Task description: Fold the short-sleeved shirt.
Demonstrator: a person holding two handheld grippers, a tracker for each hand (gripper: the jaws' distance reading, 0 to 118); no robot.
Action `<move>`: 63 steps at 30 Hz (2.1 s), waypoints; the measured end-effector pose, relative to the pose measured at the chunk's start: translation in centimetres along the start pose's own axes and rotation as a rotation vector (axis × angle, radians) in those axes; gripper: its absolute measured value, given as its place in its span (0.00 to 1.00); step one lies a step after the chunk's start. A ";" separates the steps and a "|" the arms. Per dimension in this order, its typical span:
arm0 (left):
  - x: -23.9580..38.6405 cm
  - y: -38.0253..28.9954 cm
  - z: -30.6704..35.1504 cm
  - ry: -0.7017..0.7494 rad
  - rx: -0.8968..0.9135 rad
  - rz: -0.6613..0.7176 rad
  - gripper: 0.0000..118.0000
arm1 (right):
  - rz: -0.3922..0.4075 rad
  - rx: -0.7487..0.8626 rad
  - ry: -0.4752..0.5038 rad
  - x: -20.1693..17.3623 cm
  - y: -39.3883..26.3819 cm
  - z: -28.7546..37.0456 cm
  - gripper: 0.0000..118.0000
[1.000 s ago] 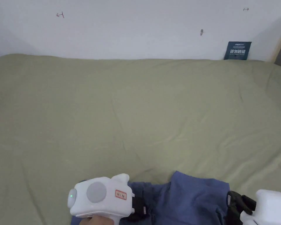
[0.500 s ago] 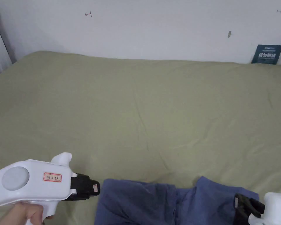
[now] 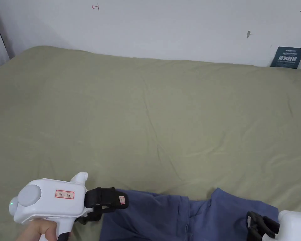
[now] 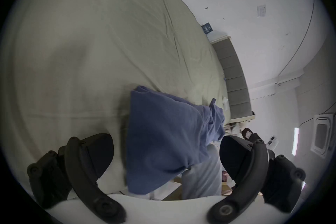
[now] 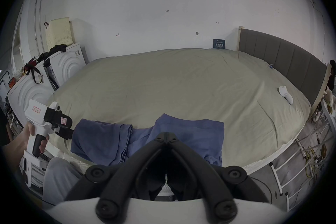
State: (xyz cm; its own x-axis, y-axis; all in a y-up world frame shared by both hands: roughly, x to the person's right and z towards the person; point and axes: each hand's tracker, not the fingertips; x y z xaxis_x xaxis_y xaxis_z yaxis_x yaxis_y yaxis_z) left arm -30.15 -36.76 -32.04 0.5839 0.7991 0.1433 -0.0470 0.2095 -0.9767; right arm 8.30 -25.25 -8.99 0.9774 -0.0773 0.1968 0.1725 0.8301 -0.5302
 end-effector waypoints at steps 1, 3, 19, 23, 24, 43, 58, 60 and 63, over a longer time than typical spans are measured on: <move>-0.3 0.1 -0.4 -0.009 -0.003 0.004 0.99 | -0.002 -0.004 0.000 0.0 0.0 0.0 0.02; -0.3 0.3 -0.8 -0.046 0.009 0.020 0.99 | -0.004 -0.007 0.003 0.1 -0.2 0.1 0.02; 0.1 1.0 5.7 0.076 0.182 0.133 0.12 | -0.007 0.031 0.000 1.2 1.1 1.3 0.02; 0.4 1.0 13.3 0.221 0.260 0.097 0.12 | -0.008 0.045 0.021 1.0 1.7 0.8 0.02; 0.6 0.9 15.1 0.252 0.284 0.093 0.12 | -0.006 0.049 0.025 0.9 1.8 0.7 0.02; 19.1 0.2 5.7 0.715 0.000 -0.426 0.12 | -0.040 0.051 0.082 0.9 1.0 1.1 0.02; 21.4 -0.9 -8.7 0.467 -0.061 -0.374 0.88 | -0.137 0.039 0.041 3.3 0.1 1.9 0.02; 20.9 -0.9 -5.6 0.384 0.010 -0.348 0.59 | -0.144 0.031 0.036 3.7 0.0 1.7 0.02; 18.6 -0.3 -2.1 0.337 0.079 -0.272 0.10 | -0.179 0.011 0.040 4.0 -0.1 1.1 0.02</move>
State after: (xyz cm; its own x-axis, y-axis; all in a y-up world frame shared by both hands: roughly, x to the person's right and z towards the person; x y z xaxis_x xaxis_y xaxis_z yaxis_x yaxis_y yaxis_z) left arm -17.56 -23.09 -29.43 0.8145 0.4834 0.3207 0.0906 0.4401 -0.8934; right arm 12.10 -25.04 -7.28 0.9355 -0.2459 0.2539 0.3427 0.8071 -0.4807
